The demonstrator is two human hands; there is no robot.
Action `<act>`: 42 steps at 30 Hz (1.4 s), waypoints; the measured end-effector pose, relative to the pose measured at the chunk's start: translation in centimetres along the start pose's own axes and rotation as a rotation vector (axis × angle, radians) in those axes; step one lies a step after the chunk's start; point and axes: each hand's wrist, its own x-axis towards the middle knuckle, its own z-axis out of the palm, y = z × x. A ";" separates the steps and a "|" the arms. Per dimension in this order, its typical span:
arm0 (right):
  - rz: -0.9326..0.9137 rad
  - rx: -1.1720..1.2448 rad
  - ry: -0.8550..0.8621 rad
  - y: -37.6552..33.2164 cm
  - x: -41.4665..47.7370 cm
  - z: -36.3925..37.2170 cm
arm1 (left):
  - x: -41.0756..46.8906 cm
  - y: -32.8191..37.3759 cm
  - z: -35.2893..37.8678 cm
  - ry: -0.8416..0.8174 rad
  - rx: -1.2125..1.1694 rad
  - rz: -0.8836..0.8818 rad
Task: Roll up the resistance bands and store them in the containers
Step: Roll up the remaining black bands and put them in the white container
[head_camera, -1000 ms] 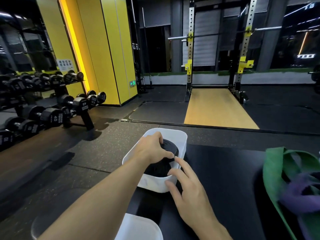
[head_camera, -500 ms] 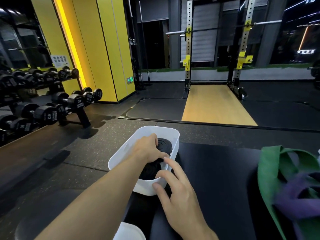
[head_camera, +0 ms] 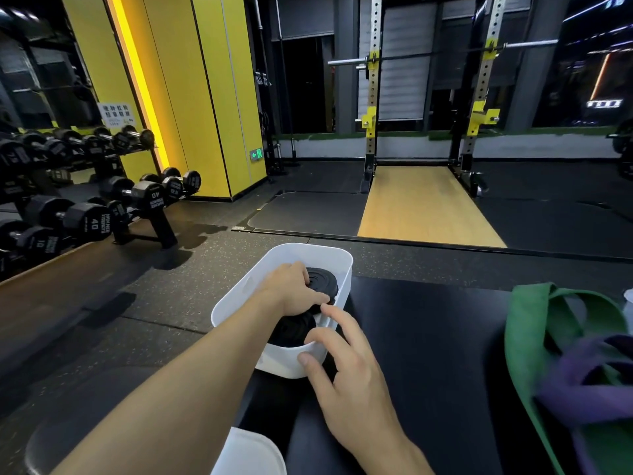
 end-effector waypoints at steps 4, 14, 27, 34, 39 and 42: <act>0.005 0.001 0.007 0.0 -0.1 0.0 | 0.2 -0.1 -0.1 0.016 -0.029 -0.027; 0.006 -0.016 0.004 -0.2 0.0 -0.1 | 0.4 -1.4 -1.2 0.030 -0.002 -0.045; 0.109 0.118 0.069 0.6 0.0 0.0 | -2.7 -1.6 -2.3 0.087 -0.115 0.079; 0.197 0.090 0.120 0.7 0.3 0.1 | -9.0 -2.0 -5.1 0.175 -0.177 0.137; 0.266 0.070 0.094 -0.7 0.3 -0.4 | -14.5 -1.2 -6.9 0.224 -0.248 0.207; 0.356 0.036 -0.033 -1.5 -0.7 -1.5 | -16.9 -0.4 -6.7 0.244 -0.307 0.255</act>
